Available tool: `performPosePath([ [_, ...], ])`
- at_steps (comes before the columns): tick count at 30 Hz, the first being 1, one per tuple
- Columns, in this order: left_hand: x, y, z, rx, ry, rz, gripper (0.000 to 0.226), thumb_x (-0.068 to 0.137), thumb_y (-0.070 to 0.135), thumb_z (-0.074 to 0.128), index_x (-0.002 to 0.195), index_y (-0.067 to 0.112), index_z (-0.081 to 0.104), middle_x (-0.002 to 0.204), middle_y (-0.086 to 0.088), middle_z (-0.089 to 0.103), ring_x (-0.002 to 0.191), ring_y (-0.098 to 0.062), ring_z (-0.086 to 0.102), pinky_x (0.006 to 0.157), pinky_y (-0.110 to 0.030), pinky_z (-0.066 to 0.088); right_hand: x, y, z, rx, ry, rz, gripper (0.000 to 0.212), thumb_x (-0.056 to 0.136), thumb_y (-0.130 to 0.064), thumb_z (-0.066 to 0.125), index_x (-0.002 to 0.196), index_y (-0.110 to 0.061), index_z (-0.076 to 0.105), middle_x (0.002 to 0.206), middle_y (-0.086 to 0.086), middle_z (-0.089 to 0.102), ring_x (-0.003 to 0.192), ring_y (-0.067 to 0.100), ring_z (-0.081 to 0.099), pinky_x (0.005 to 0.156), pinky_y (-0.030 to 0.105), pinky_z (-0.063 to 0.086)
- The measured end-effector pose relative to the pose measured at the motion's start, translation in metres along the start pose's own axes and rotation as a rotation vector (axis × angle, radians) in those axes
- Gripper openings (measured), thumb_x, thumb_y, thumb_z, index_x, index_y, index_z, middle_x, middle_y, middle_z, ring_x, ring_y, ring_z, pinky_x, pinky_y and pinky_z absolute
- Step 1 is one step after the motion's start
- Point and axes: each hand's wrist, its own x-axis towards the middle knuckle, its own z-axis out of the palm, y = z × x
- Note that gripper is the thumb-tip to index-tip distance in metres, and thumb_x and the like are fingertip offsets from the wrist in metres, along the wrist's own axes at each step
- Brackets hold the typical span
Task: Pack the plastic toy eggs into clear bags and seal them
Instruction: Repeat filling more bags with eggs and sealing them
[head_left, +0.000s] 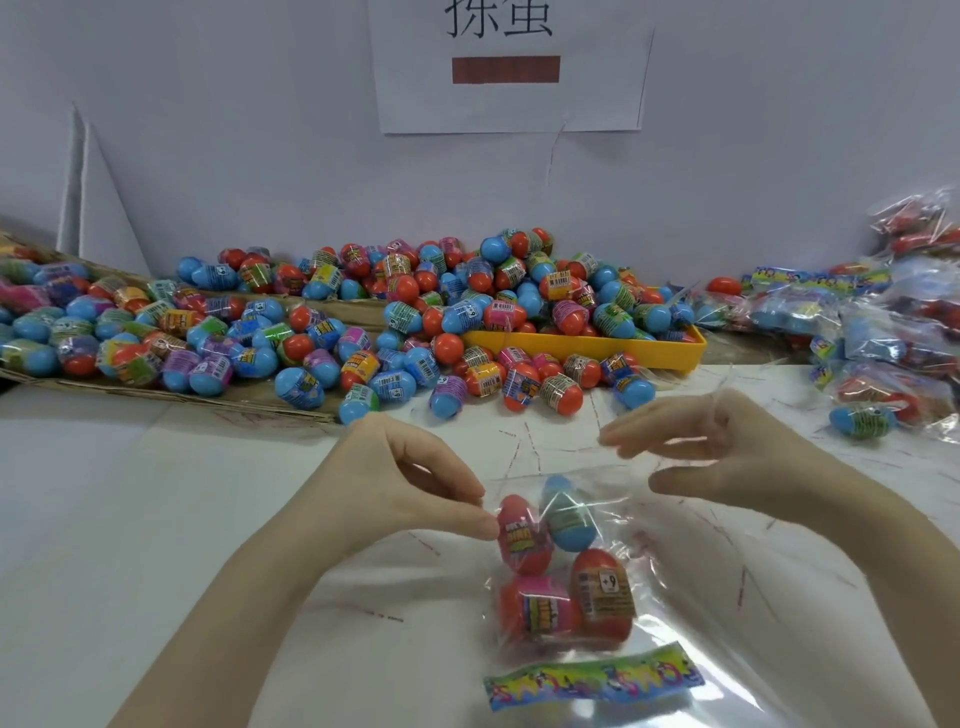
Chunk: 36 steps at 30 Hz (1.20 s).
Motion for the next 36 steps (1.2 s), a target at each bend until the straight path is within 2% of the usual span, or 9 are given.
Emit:
performPosePath([
  [5, -0.001, 0.004, 0.002, -0.051, -0.030, 0.024, 0.034, 0.032, 0.029, 0.083, 0.062, 0.016, 0.076, 0.066, -0.007, 0.072, 0.061, -0.018, 0.070, 0.057, -0.017, 0.053, 0.003, -0.014, 0.025, 0.129, -0.108, -0.056, 0.053, 0.059, -0.059, 0.071, 0.108, -0.046, 0.054, 0.100, -0.017, 0.068, 0.090, -0.003, 0.064, 0.073, 0.013, 0.052],
  [11, -0.002, 0.009, 0.003, -0.115, -0.016, 0.051, 0.026, 0.036, 0.018, 0.081, 0.061, 0.019, 0.074, 0.066, -0.006, 0.072, 0.063, -0.017, 0.071, 0.055, -0.016, 0.052, 0.004, -0.009, 0.026, 0.175, -0.348, 0.016, 0.037, 0.062, -0.036, 0.073, 0.095, -0.021, 0.069, 0.087, -0.014, 0.072, 0.082, 0.003, 0.067, 0.068, 0.014, 0.050],
  [15, -0.002, 0.007, 0.000, -0.183, -0.011, 0.025, 0.052, 0.042, 0.031, 0.091, 0.087, 0.037, 0.068, 0.080, 0.000, 0.074, 0.071, -0.021, 0.072, 0.062, -0.023, 0.057, 0.004, -0.005, 0.020, 0.330, -0.357, -0.034, 0.031, 0.065, -0.016, 0.077, 0.095, -0.012, 0.072, 0.088, 0.002, 0.074, 0.076, 0.011, 0.069, 0.065, 0.015, 0.051],
  [19, -0.002, 0.007, 0.013, -0.133, -0.169, -0.084, 0.037, 0.057, 0.046, 0.084, 0.090, 0.036, 0.071, 0.080, 0.002, 0.074, 0.066, -0.015, 0.071, 0.055, -0.020, 0.054, 0.006, -0.003, 0.021, 0.341, -0.367, -0.041, 0.030, 0.063, -0.018, 0.077, 0.092, -0.011, 0.073, 0.084, 0.007, 0.073, 0.072, 0.014, 0.067, 0.062, 0.017, 0.051],
  [23, -0.003, 0.007, 0.015, -0.180, -0.314, -0.129, 0.022, 0.068, 0.032, 0.079, 0.089, 0.032, 0.074, 0.077, -0.002, 0.074, 0.064, -0.011, 0.069, 0.055, -0.015, 0.051, -0.001, -0.006, 0.009, 0.257, -0.459, 0.018, 0.031, 0.060, -0.033, 0.077, 0.086, -0.015, 0.074, 0.079, -0.001, 0.072, 0.068, 0.008, 0.065, 0.060, 0.016, 0.049],
  [26, 0.000, 0.005, 0.014, -0.331, -0.170, -0.132, 0.040, 0.067, 0.038, 0.076, 0.103, 0.026, 0.064, 0.087, -0.001, 0.075, 0.073, -0.017, 0.072, 0.058, -0.016, 0.053, -0.006, -0.007, -0.016, 0.331, -0.029, -0.016, 0.048, 0.052, -0.044, 0.084, 0.085, -0.011, 0.074, 0.078, 0.004, 0.072, 0.068, 0.010, 0.066, 0.063, 0.020, 0.053],
  [29, 0.006, 0.005, 0.019, -0.395, 0.146, -0.073, 0.056, 0.050, 0.049, 0.065, 0.100, 0.023, 0.064, 0.085, 0.004, 0.074, 0.072, -0.019, 0.072, 0.055, -0.017, 0.053, -0.005, 0.006, -0.039, 0.690, 0.684, 0.048, 0.084, 0.065, -0.052, 0.064, 0.133, -0.006, 0.044, 0.119, 0.007, 0.061, 0.106, 0.014, 0.058, 0.095, 0.027, 0.044],
  [33, 0.008, 0.008, 0.027, -0.333, 0.398, 0.042, 0.047, 0.054, 0.052, 0.060, 0.088, 0.019, 0.067, 0.079, 0.007, 0.073, 0.059, -0.014, 0.068, 0.047, -0.015, 0.049, 0.002, 0.002, -0.019, 0.283, 0.630, 0.213, 0.126, 0.048, -0.048, 0.074, 0.147, -0.024, 0.000, 0.148, -0.001, 0.030, 0.132, 0.019, 0.032, 0.109, 0.038, 0.026],
  [36, 0.003, 0.013, 0.042, -0.310, 0.297, 0.058, 0.039, 0.059, 0.056, 0.065, 0.074, 0.022, 0.073, 0.076, 0.005, 0.073, 0.058, -0.012, 0.066, 0.047, -0.016, 0.048, 0.005, -0.009, 0.017, -0.132, 0.322, -0.065, 0.135, 0.052, -0.031, 0.086, 0.129, -0.055, -0.022, 0.142, -0.036, -0.017, 0.135, -0.008, -0.004, 0.104, 0.012, -0.008],
])
